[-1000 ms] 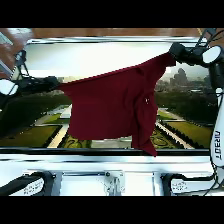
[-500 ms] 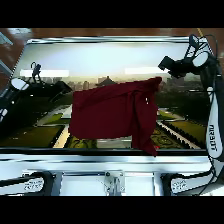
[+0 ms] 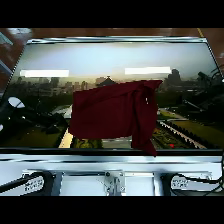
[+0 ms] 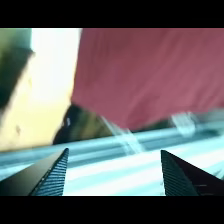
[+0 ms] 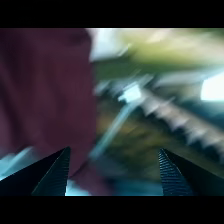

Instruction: Fold the shirts.

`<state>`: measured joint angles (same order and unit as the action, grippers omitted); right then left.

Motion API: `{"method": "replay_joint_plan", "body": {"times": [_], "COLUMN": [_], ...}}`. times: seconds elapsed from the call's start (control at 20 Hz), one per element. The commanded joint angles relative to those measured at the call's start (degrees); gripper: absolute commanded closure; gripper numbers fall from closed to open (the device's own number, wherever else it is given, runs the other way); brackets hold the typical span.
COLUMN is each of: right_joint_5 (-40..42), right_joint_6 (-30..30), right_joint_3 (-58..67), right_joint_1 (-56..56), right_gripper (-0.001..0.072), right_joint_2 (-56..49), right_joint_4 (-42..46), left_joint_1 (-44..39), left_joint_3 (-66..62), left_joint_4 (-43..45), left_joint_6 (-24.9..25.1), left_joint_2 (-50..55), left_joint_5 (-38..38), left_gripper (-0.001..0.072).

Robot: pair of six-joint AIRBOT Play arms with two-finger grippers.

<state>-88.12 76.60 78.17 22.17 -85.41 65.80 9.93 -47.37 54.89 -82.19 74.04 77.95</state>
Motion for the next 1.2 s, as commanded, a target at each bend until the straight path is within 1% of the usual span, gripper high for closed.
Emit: {"method": "replay_joint_plan", "body": {"times": [0.0,0.15,0.25,0.3,0.35,0.55,0.6,0.65,0.7,0.75,0.8,0.9,1.15], "right_joint_5": [-4.13,-3.67,-2.84,-2.43,-1.73,-0.17,0.72,2.08,3.54,5.16,7.04,10.54,17.27], "right_joint_6": [-4.46,-5.49,-6.01,-6.25,-6.19,-4.83,-4.57,-3.98,-4.02,-4.04,-4.24,-4.55,-4.26], "right_joint_3": [-11.56,-15.30,-15.74,-15.76,-15.76,-15.80,-16.22,-17.29,-18.86,-20.65,-22.62,-25.68,-28.57], "right_joint_1": [4.02,3.30,2.78,2.71,2.71,2.71,2.58,2.01,0.98,-0.50,-2.40,-5.95,-12.83], "right_gripper": [0.0038,0.0038,0.0038,0.0038,0.0038,0.0038,0.0038,0.0038,0.0037,0.0037,0.0038,0.0037,0.0038], "right_joint_2": [2.49,2.49,2.49,2.49,2.49,2.47,2.47,2.47,2.47,2.47,2.47,2.47,2.45], "right_joint_4": [-11.28,-11.56,-11.37,-11.04,-10.12,-5.29,-4.68,-3.89,-3.98,-4.00,-4.15,-4.31,-6.23], "left_joint_1": [-0.66,-2.12,-3.96,-4.81,-5.79,-10.23,-10.88,-11.37,-11.54,-11.54,-11.43,-11.45,-11.45], "left_joint_3": [12.28,15.78,16.02,16.02,16.02,16.02,16.02,16.02,16.02,16.02,15.98,15.67,15.26], "left_joint_4": [-6.23,-7.17,-9.73,-11.69,-13.55,-16.81,-17.64,-18.29,-18.53,-18.51,-18.53,-18.51,-18.47], "left_joint_6": [3.19,3.56,3.74,4.68,5.62,5.44,5.44,5.46,5.46,5.46,5.49,6.14,6.80], "left_joint_2": [-2.62,-1.92,-1.92,-1.92,-1.92,-1.81,-1.53,-1.07,-0.66,-0.48,-0.48,-0.55,-1.33], "left_joint_5": [-5.68,-12.11,-16.31,-18.40,-20.20,-25.75,-26.38,-26.53,-26.43,-26.12,-25.73,-24.79,-24.59], "left_gripper": [0.0054,0.0054,0.0055,0.0056,0.0057,0.0067,0.0129,0.0320,0.0436,0.0493,0.0584,0.0676,0.0677]}}
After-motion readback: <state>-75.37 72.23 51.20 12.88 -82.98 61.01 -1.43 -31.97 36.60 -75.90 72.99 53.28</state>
